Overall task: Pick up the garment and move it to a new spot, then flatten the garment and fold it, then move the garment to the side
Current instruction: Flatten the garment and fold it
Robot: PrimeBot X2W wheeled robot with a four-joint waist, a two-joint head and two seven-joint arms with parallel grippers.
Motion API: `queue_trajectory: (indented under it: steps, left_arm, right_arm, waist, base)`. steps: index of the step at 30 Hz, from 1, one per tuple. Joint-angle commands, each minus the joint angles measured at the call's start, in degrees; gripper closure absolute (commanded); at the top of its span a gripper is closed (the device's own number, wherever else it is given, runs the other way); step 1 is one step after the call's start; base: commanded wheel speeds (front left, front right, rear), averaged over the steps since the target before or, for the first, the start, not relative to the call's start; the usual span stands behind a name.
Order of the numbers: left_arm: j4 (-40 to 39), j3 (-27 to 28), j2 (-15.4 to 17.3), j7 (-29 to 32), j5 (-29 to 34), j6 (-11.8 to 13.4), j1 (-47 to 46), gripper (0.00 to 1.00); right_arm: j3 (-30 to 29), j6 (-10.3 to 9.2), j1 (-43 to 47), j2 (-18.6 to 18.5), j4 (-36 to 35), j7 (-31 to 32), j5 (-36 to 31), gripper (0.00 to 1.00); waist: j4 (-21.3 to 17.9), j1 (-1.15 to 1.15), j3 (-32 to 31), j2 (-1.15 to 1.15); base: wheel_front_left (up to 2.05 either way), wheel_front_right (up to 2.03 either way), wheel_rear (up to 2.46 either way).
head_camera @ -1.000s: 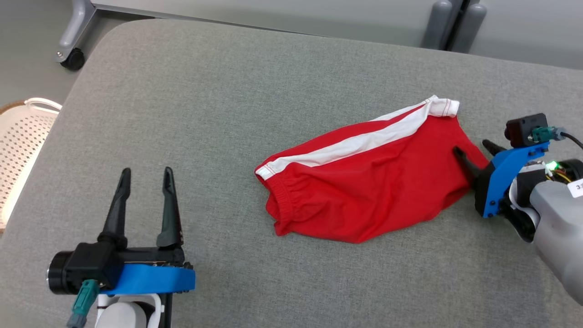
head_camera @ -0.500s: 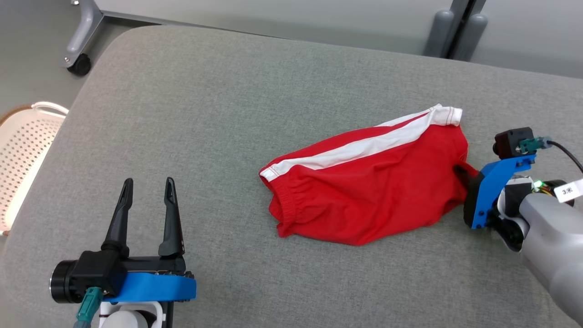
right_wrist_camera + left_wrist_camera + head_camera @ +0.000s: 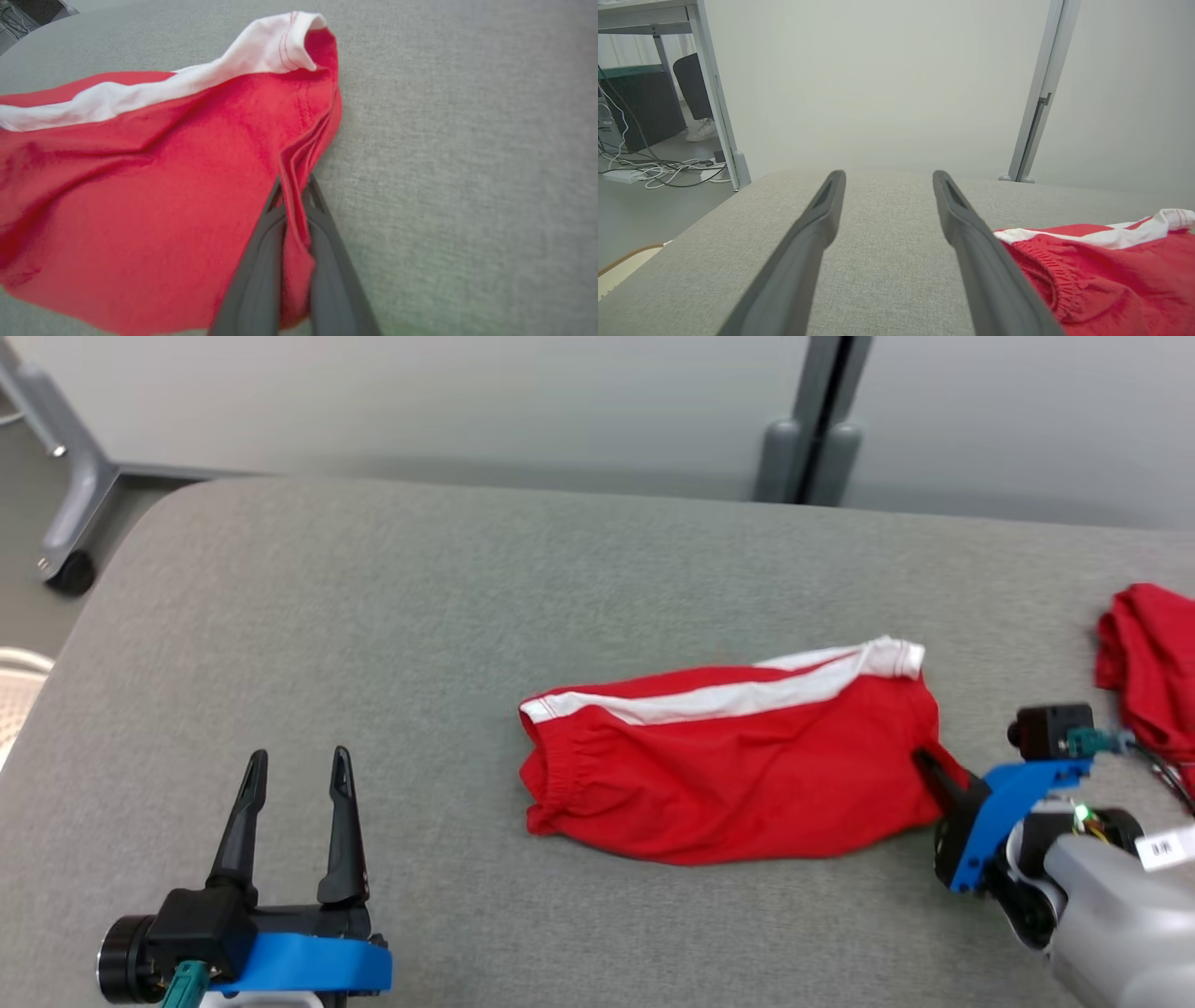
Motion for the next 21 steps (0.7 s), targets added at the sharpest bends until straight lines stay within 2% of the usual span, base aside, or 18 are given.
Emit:
queue_trajectory:
  steps: [1, 11, 15, 21]
  left_arm:
    - [0.0, 0.2, 0.0, -0.2, 0.3, -0.2, 0.6, 0.0]
    - [-0.4, 1.7, 0.0, -0.2, 1.1, -0.4, 4.3, 0.0]
    - [-0.5, 1.8, 0.0, -0.2, 1.2, -0.5, 5.0, 0.0]
    - [-0.5, 1.9, 0.0, -0.2, 1.4, -0.8, 5.4, 0.0]
  right_arm:
    - [-0.3, 0.01, 1.9, -0.7, -0.3, -0.8, 0.6, 1.0]
    - [-1.8, 0.01, 10.6, -3.4, -2.2, -3.5, 2.3, 1.0]
    - [-2.6, 0.01, 12.9, -4.8, -1.4, -3.6, 2.6, 1.0]
    - [-3.2, 0.01, 12.0, -4.0, -1.7, -3.8, 2.0, 1.0]
  waist:
    - [-2.3, 0.0, -2.2, 0.0]
    - [-7.6, 0.0, -6.3, 0.0]
    - [-8.4, 0.0, -6.8, 0.0]
    - [-9.0, 0.0, -7.0, 0.0]
  base:
    - [0.0, 0.0, 0.0]
    - [0.0, 0.0, 0.0]
    - [0.0, 0.0, 0.0]
    - [0.0, 0.0, 0.0]
